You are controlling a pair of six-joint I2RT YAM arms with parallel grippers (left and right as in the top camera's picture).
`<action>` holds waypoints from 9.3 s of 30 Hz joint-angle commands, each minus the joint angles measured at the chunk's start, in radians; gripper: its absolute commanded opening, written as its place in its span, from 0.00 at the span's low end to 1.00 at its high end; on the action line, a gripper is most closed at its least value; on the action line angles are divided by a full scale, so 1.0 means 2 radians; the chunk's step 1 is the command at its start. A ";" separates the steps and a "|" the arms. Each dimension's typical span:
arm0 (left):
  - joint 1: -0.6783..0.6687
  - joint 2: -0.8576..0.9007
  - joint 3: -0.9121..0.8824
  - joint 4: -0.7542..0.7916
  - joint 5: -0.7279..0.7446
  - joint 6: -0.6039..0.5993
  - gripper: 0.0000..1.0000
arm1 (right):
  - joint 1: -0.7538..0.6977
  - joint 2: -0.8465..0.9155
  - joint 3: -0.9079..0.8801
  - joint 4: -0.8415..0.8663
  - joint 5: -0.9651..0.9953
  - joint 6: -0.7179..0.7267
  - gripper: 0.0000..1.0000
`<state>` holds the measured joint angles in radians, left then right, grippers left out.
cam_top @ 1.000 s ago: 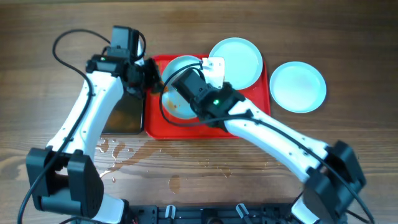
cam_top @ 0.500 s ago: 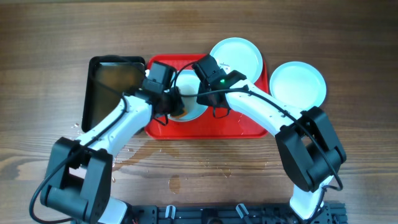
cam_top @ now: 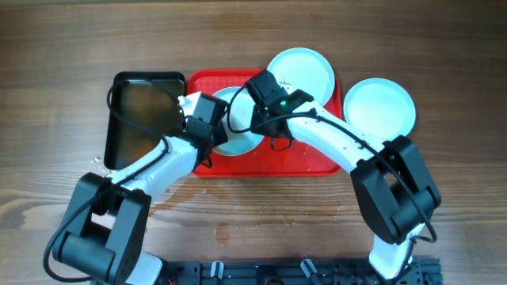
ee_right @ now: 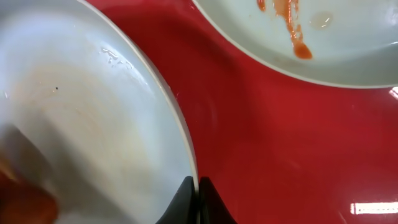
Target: Clean dirty plates on tray and stack at the side
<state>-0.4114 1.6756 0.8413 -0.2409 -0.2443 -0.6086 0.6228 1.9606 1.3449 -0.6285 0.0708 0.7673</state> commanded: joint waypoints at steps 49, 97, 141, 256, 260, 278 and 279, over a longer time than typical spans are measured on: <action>0.042 0.046 0.001 0.023 0.079 0.102 0.04 | -0.008 0.002 0.002 0.007 -0.021 -0.018 0.04; 0.008 0.080 -0.003 0.085 -0.103 0.014 0.04 | -0.054 0.091 0.002 0.012 -0.204 0.031 0.04; 0.042 0.072 -0.002 0.023 -0.067 0.061 0.04 | -0.054 0.091 0.002 0.026 -0.204 0.020 0.04; 0.213 0.007 0.325 -0.396 0.282 0.130 0.04 | -0.101 -0.197 0.002 -0.132 0.209 -0.083 0.04; 0.213 0.007 0.325 -0.396 0.282 0.130 0.04 | -0.233 -0.197 0.001 -0.133 0.106 -0.107 0.04; 0.190 0.007 0.325 -0.377 0.282 0.130 0.04 | -0.447 -0.124 -0.124 0.007 -0.031 -0.148 0.04; 0.190 0.007 0.325 -0.377 0.282 0.130 0.04 | -0.447 -0.116 -0.124 0.007 -0.040 -0.149 0.06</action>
<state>-0.0273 1.6852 1.4757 -1.0012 0.3222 -0.3569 -0.2756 1.6855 1.1034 -0.6197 0.0704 0.4885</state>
